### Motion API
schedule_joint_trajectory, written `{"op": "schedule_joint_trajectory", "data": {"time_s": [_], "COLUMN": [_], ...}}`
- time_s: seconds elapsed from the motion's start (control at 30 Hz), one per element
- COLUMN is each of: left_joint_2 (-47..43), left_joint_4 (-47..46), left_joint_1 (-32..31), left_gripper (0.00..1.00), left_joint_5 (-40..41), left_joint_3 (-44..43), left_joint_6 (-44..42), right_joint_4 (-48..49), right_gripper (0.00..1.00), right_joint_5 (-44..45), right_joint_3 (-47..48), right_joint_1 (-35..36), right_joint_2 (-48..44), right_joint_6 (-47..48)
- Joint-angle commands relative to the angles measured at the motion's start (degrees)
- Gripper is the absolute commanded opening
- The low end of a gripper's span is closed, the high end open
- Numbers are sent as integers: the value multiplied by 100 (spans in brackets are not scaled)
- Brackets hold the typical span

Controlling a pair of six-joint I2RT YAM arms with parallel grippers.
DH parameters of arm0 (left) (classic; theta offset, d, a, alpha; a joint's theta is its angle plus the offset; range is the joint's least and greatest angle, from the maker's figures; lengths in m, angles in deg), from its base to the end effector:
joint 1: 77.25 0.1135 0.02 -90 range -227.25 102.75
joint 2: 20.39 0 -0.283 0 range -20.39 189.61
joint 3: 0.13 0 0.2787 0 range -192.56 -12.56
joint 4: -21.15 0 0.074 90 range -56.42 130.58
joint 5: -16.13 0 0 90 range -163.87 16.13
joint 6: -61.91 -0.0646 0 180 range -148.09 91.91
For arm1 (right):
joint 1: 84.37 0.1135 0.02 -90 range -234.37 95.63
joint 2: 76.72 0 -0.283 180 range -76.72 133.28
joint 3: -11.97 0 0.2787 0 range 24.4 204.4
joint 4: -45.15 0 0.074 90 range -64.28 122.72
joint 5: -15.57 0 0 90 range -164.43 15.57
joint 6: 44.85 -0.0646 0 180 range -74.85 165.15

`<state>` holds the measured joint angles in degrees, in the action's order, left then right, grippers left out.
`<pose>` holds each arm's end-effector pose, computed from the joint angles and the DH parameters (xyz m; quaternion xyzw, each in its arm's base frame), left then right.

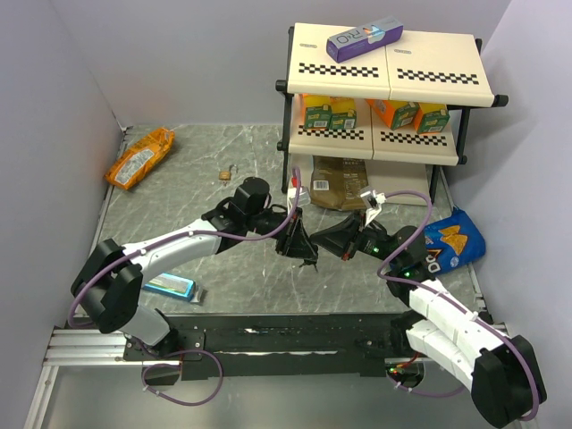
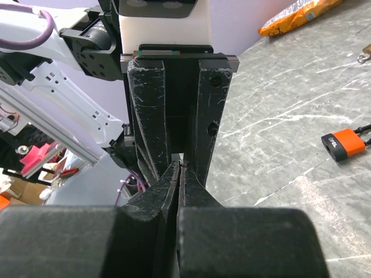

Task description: Unlock with the key

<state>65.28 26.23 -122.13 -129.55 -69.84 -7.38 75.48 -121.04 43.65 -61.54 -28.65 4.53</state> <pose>0.2243 -0.2986 0.2794 0.4111 0.6574 -0.5947 0.2123 0.1782 0.1260 0.2739 -0.2204 0.6072 0.5877 0.4872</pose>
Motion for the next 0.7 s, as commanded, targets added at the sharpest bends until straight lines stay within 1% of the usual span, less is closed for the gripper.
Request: {"op": "schedule_joint_trajectory", "data": {"time_s": [0.0, 0.03, 0.07, 0.2, 0.3, 0.33, 0.4, 0.43, 0.53, 0.67], "left_joint_2": [-41, -59, -76, -147, -217, -252, -348, -375, -481, -542], "left_joint_4": [-82, -91, -91, -231, -415, -468, -521, -582, -679, -793], "left_joint_1": [-29, -29, -21, -21, -29, -21, -20, -20, -20, -20], "left_gripper": [18, 12, 2, 1, 1, 1, 1, 1, 1, 1], "left_joint_5": [-22, -13, 4, 22, 188, 285, 504, 558, 751, 752], "left_joint_3": [-240, -231, -214, -144, -56, -12, 23, 84, 155, 208], "left_joint_6": [-32, -32, -32, 55, 179, 205, 240, 267, 346, 390], "right_joint_4": [180, 154, 119, 57, 39, 13, -57, -92, -250, -277], "right_gripper": [0, 0, 0, 0, 9, 16, 21, 26, 33, 35], "right_joint_5": [64, 73, 99, 135, 82, 64, 47, 55, 99, 143], "right_joint_3": [132, 132, 132, 106, 79, 71, 36, 27, -43, -114], "right_joint_1": [-33, -24, -42, -68, -68, -77, -68, -68, -68, -68], "right_joint_2": [-61, -70, -79, -105, -140, -167, -219, -237, -334, -439], "right_joint_6": [19, 28, 37, 28, 10, 10, 72, 98, 186, 212]}}
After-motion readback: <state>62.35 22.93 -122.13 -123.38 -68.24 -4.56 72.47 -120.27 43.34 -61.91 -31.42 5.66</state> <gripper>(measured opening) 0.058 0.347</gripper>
